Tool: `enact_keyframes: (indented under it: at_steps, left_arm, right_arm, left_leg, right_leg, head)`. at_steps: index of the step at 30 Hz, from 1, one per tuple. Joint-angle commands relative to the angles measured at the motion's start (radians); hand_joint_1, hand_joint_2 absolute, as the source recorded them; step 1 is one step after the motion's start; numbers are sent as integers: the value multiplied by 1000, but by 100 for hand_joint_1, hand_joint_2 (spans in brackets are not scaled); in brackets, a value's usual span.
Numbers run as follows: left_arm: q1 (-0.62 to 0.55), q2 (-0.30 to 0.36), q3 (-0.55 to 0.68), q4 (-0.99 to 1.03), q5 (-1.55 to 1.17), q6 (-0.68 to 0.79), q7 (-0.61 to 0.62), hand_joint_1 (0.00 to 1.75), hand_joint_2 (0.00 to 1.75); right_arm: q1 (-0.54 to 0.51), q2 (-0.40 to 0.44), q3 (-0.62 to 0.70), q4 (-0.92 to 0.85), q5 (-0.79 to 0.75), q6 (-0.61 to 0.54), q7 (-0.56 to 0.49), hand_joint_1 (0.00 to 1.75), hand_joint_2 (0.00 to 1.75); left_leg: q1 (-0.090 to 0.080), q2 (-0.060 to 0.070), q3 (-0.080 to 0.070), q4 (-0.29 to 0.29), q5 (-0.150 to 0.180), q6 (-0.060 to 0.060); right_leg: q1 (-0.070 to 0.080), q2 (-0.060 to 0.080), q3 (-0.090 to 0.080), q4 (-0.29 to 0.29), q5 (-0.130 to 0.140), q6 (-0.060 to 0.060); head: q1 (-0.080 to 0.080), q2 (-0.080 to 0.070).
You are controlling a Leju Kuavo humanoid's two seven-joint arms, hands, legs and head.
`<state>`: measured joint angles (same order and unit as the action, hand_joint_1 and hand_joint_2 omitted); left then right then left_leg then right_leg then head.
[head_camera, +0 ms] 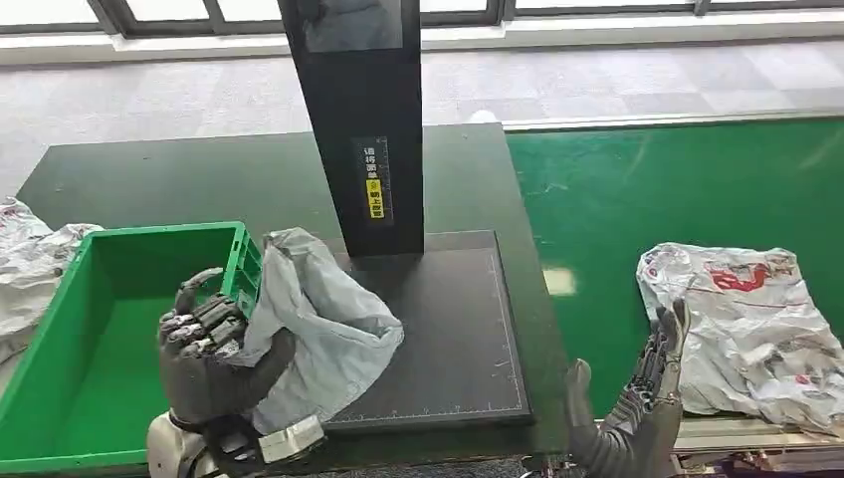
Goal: Moved the parcel from conveyor to table for the left to box.
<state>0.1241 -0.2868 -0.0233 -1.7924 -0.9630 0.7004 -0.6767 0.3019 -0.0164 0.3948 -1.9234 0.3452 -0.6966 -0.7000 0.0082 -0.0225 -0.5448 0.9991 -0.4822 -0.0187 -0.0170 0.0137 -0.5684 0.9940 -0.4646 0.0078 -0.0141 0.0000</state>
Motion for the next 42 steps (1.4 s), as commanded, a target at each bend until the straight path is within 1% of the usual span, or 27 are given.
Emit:
enact_keyframes:
  at_steps: [1,3,7,8,10,11,12,13,15,16,19,21,22,24,25,27,29,30,31,32,33,34,35,36,39,42]
  left_arm:
    - [-10,-10,113,-158,225,-2,-21,175,175]
    - [-10,-10,113,-158,225,-2,-21,175,175]
    - [-10,-10,113,-158,225,-2,-21,175,175]
    - [-10,-10,113,-158,225,-2,-21,175,175]
    - [-42,10,133,-195,318,-2,-21,175,175]
    - [-61,40,138,-205,385,-2,-21,175,175]
    - [-76,51,153,-218,406,-2,-21,175,175]
    - [-110,69,193,-235,430,-2,-21,175,175]
    - [-185,64,325,-274,391,-2,-21,175,175]
    - [-219,87,362,-250,418,-2,-21,175,175]
    - [-343,147,446,-143,383,-2,-21,175,175]
    - [-437,181,497,-34,354,-2,-21,175,175]
    - [-462,193,514,10,342,-2,-21,175,175]
    - [-498,217,551,94,306,-2,-21,175,175]
    - [-508,224,584,108,274,-2,-21,175,175]
    - [-499,236,607,128,266,-2,-21,175,175]
    - [-506,229,647,201,234,-2,-21,175,175]
    - [-502,222,676,203,184,-2,-21,175,175]
    - [-491,232,691,226,179,-2,-21,175,175]
    - [-484,202,694,238,152,-2,-21,175,175]
    - [-471,195,680,256,157,-2,-21,175,175]
    - [-473,183,656,343,156,-2,-21,175,175]
    - [-463,189,650,358,168,-2,-21,175,175]
    - [-450,181,631,453,130,-2,-14,175,175]
    - [-450,181,631,453,130,-2,-14,175,175]
    - [-450,181,631,453,130,-2,-14,175,175]
  right_arm:
    - [-5,-14,44,12,-39,-2,2,0,175]
    - [-5,-14,44,12,-39,-2,2,0,175]
    - [-5,-14,44,12,-39,-2,2,0,175]
    - [-5,-14,44,12,-39,-2,2,0,175]
    - [-33,-23,52,31,-49,-2,2,0,175]
    - [-43,-22,50,38,-51,-2,2,0,175]
    - [-46,-22,48,40,-55,-2,2,0,175]
    - [-49,-23,44,42,-65,-2,2,0,175]
    - [-56,-22,38,47,-98,-2,2,0,175]
    - [-61,-19,32,53,-111,-2,2,0,175]
    - [-72,-22,35,61,-129,0,2,0,175]
    - [-84,-20,27,63,-141,13,2,0,175]
    - [-87,-18,22,65,-141,20,2,0,175]
    - [-90,-13,12,69,-141,38,2,0,175]
    - [-92,-12,9,75,-142,42,2,0,175]
    - [-94,-11,7,84,-146,45,2,0,175]
    - [-92,-14,3,94,-146,44,2,0,175]
    - [-89,-20,7,93,-148,40,2,0,175]
    - [-84,-21,8,95,-148,39,2,0,175]
    - [-75,-11,-14,97,-140,58,2,0,175]
    - [-72,-13,-7,99,-140,48,2,0,175]
    - [-65,-19,-1,109,-142,36,2,0,175]
    - [-64,-23,0,111,-146,35,2,0,175]
    - [-56,-27,-1,115,-139,27,2,0,175]
    - [-56,-27,-1,115,-139,27,2,0,175]
    - [-56,-27,-1,115,-139,27,2,0,175]
  left_leg:
    - [1,3,-1,1,0,1]
    - [0,5,-1,0,0,1]
    - [0,2,-1,0,0,1]
    - [0,4,-1,0,1,1]
    - [1,4,-1,0,0,0]
    - [1,3,-2,0,0,0]
    - [1,4,-2,0,1,0]
    - [1,4,-1,0,1,0]
    - [1,4,-1,0,1,0]
    - [1,5,-2,0,1,-1]
    - [1,1,-1,-1,2,-1]
    - [1,4,0,-2,3,-1]
    - [1,0,0,-1,4,-2]
    - [0,0,0,-2,4,-2]
    - [0,1,0,-2,5,-2]
    - [1,3,-1,-3,6,-3]
    - [1,5,0,-3,6,-4]
    - [1,6,1,-4,6,-3]
    - [1,6,1,-4,6,-3]
    - [1,4,2,-3,5,-4]
    - [1,6,3,-5,5,-4]
    - [1,3,2,-3,4,-4]
    - [1,2,3,-3,5,-3]
    - [1,2,2,-4,5,-3]
    - [0,-2,4,-6,7,-3]
    - [1,2,0,-2,4,-3]
  right_leg:
    - [2,0,-1,0,1,-1]
    - [1,2,-1,0,1,-1]
    - [0,0,-1,0,1,0]
    - [0,0,-1,-1,1,-1]
    - [1,1,-1,-1,1,-1]
    - [0,1,-2,0,1,-1]
    - [1,1,-2,-1,2,-1]
    - [1,1,-2,0,1,-1]
    - [1,1,-2,0,1,-1]
    - [2,2,-3,0,2,-2]
    - [2,0,0,0,2,-1]
    - [2,0,-1,-1,3,-3]
    - [2,-2,0,-1,3,-2]
    - [3,-2,0,-1,3,-3]
    - [3,-2,0,-1,4,-3]
    - [3,-1,-1,-2,5,-4]
    - [4,1,-1,-2,6,-5]
    - [3,1,-1,-3,6,-5]
    - [3,1,-1,-2,6,-5]
    - [2,2,1,-2,4,-5]
    - [2,2,1,-3,5,-5]
    - [2,1,1,-1,3,-4]
    - [2,0,2,-2,4,-4]
    - [3,0,1,-3,4,-5]
    - [2,-5,3,-5,4,-4]
    - [3,0,-1,-2,4,-4]
  head:
    - [0,0]
    - [0,0]
    - [0,0]
    - [0,0]
    - [0,0]
    - [0,0]
    - [0,0]
    - [0,0]
    - [0,0]
    - [0,0]
    - [0,0]
    - [0,0]
    - [0,0]
    - [0,0]
    - [0,0]
    - [0,0]
    - [0,0]
    - [0,0]
    - [0,0]
    - [0,0]
    - [0,0]
    - [0,0]
    - [0,0]
    - [0,0]
    - [0,0]
    - [0,0]
